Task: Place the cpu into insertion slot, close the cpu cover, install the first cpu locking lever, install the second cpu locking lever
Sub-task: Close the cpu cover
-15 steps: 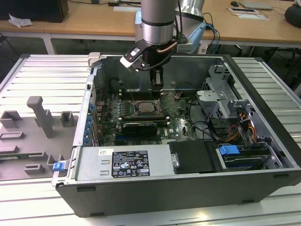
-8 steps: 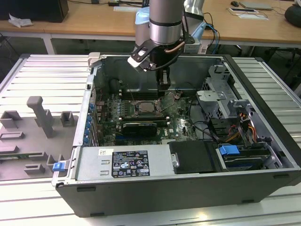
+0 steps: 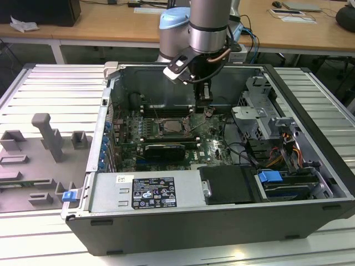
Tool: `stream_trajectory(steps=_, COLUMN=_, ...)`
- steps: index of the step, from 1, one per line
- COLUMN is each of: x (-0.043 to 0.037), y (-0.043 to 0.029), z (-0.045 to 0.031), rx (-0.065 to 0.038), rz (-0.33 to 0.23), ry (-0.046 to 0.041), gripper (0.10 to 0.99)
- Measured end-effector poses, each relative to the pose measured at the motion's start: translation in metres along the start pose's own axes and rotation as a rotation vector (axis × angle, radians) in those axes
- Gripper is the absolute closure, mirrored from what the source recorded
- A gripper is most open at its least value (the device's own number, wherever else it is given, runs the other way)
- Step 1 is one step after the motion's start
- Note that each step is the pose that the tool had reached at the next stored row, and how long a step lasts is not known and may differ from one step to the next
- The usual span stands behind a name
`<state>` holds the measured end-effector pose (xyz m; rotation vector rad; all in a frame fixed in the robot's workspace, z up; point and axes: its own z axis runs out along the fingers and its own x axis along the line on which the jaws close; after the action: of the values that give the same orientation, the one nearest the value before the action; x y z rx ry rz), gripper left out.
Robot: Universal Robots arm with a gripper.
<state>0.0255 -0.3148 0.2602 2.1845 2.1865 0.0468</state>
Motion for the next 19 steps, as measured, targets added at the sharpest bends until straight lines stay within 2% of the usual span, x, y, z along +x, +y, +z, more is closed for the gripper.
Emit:
stream_trajectory(steps=3, x=-0.0001, y=0.0054, z=0.0002, rx=0.004, rz=0.0, ry=0.0031, gripper=0.98)
stream_trajectory(steps=4, x=0.0, y=0.0074, z=0.0004, rx=0.005, rz=0.0, ry=0.0082, gripper=0.98)
stream_trajectory(steps=6, x=0.0, y=0.0102, z=0.0007, rx=0.008, rz=0.0, ry=0.0119, gripper=0.98)
stream_trajectory(steps=9, x=0.0, y=0.0143, z=0.0009, rx=0.011, rz=0.0, ry=0.0117, gripper=0.98)
stream_trajectory(steps=19, x=0.0, y=0.0278, z=0.0042, rx=0.012, rz=-0.003, ry=0.012, gripper=0.98)
